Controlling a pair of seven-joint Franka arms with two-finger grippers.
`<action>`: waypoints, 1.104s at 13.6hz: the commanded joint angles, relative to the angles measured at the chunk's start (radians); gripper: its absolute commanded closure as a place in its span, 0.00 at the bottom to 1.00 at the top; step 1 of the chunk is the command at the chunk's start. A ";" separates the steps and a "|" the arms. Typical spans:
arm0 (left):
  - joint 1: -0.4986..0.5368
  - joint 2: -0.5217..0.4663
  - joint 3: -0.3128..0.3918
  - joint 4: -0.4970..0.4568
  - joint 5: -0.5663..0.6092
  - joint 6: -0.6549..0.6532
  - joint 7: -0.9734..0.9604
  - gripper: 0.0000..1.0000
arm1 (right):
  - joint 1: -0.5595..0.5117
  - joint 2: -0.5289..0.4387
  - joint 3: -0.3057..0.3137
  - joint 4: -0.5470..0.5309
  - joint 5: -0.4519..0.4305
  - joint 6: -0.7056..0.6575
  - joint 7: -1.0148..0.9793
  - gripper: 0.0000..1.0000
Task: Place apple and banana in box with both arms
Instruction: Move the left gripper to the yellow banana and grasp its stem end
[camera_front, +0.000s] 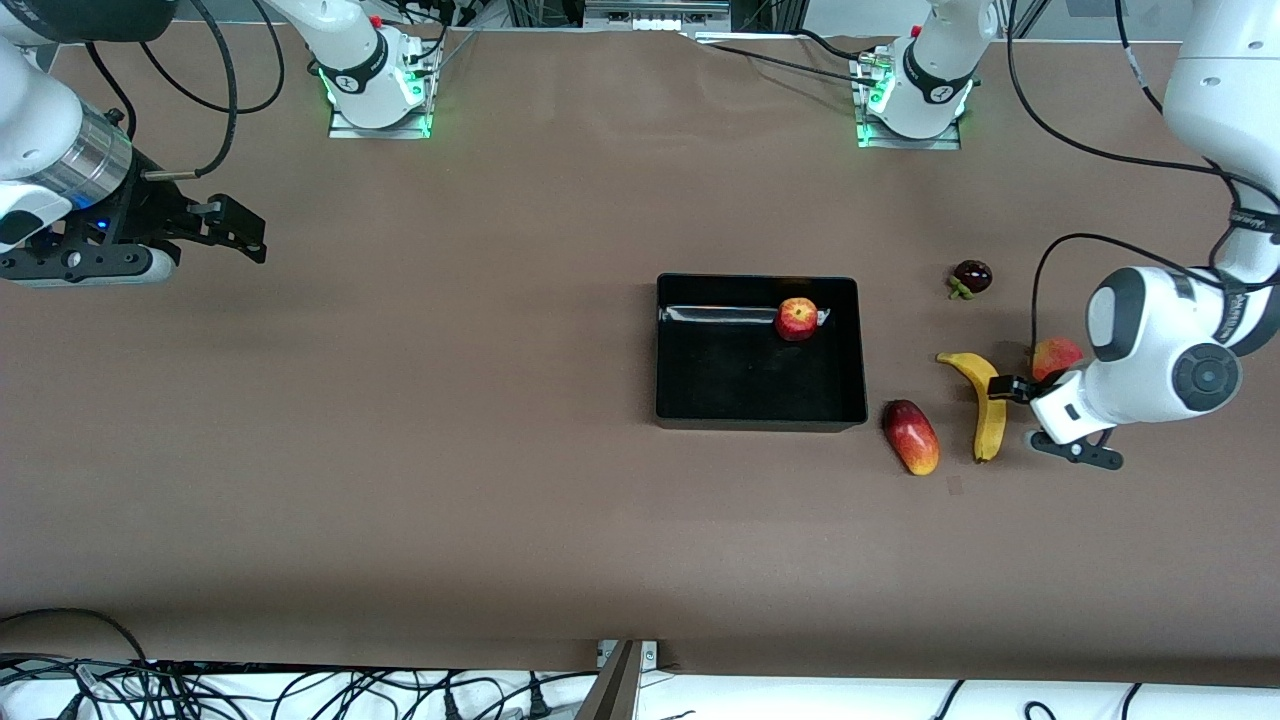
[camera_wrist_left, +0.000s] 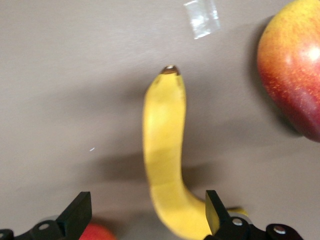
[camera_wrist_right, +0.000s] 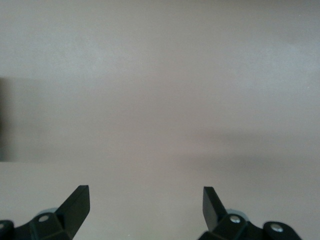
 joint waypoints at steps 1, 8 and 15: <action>0.046 -0.015 -0.013 -0.104 0.022 0.137 0.015 0.00 | -0.006 0.009 0.009 0.021 -0.013 -0.006 -0.003 0.00; 0.046 -0.010 -0.013 -0.115 0.022 0.145 0.050 1.00 | -0.006 0.009 0.009 0.021 -0.013 -0.007 -0.003 0.00; 0.035 -0.090 -0.097 0.062 0.017 -0.218 0.013 1.00 | -0.004 0.009 0.009 0.021 -0.013 -0.007 -0.003 0.00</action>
